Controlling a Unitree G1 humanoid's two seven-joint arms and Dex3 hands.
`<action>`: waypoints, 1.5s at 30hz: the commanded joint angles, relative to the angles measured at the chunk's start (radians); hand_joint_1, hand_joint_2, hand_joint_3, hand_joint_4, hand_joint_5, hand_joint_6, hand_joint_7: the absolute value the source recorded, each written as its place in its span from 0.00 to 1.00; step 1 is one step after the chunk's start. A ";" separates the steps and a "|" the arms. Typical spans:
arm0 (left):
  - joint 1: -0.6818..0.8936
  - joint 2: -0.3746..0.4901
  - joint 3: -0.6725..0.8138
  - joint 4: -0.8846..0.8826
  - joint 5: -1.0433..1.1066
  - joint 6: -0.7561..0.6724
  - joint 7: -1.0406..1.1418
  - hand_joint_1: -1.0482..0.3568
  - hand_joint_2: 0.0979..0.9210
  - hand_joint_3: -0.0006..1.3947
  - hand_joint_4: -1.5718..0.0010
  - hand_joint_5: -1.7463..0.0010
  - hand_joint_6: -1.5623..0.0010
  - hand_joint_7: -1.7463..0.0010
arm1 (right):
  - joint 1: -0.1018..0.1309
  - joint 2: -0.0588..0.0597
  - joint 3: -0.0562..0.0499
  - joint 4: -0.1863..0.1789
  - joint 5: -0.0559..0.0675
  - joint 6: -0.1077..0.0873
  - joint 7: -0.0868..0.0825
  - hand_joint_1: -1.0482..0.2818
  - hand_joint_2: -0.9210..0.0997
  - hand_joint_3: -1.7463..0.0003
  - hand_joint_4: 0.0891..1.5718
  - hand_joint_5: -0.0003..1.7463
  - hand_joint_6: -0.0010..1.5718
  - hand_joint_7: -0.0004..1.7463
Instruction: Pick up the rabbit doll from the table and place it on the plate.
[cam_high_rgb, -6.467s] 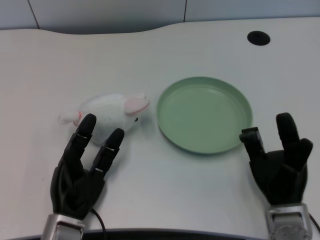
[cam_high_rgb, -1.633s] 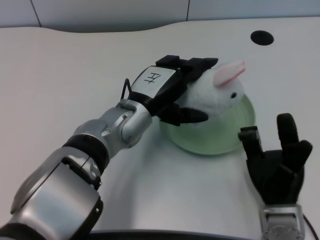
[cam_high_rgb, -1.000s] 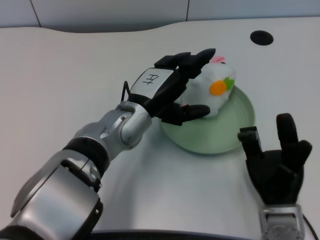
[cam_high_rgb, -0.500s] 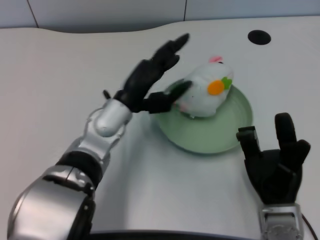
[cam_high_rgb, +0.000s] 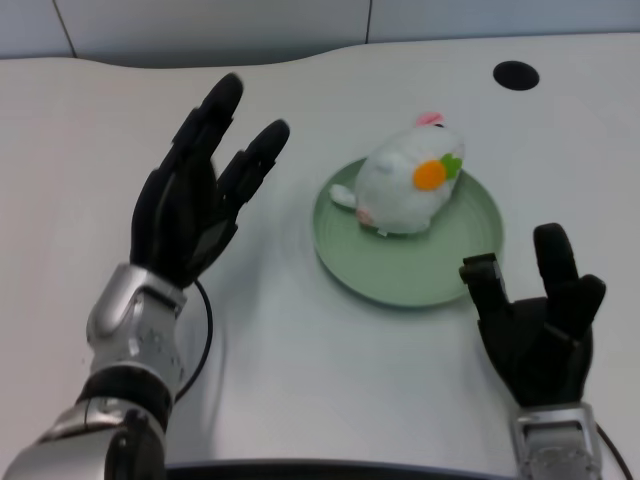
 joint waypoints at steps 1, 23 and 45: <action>0.041 0.002 0.027 -0.010 -0.021 0.024 -0.029 0.07 1.00 0.43 0.94 0.98 1.00 1.00 | 0.033 0.002 -0.008 0.044 -0.003 0.003 -0.003 0.30 0.00 0.85 0.45 0.59 0.67 0.00; 0.318 -0.093 0.151 -0.178 -0.221 0.319 -0.164 0.06 1.00 0.46 0.91 0.97 0.97 0.99 | 0.012 -0.035 -0.014 0.091 -0.023 0.000 -0.023 0.30 0.00 0.83 0.41 0.65 0.68 0.01; 0.356 -0.105 0.130 -0.216 -0.195 0.317 -0.129 0.08 1.00 0.41 0.84 0.95 0.90 0.98 | 0.012 -0.027 -0.017 0.093 -0.026 -0.006 -0.017 0.29 0.00 0.84 0.41 0.64 0.67 0.00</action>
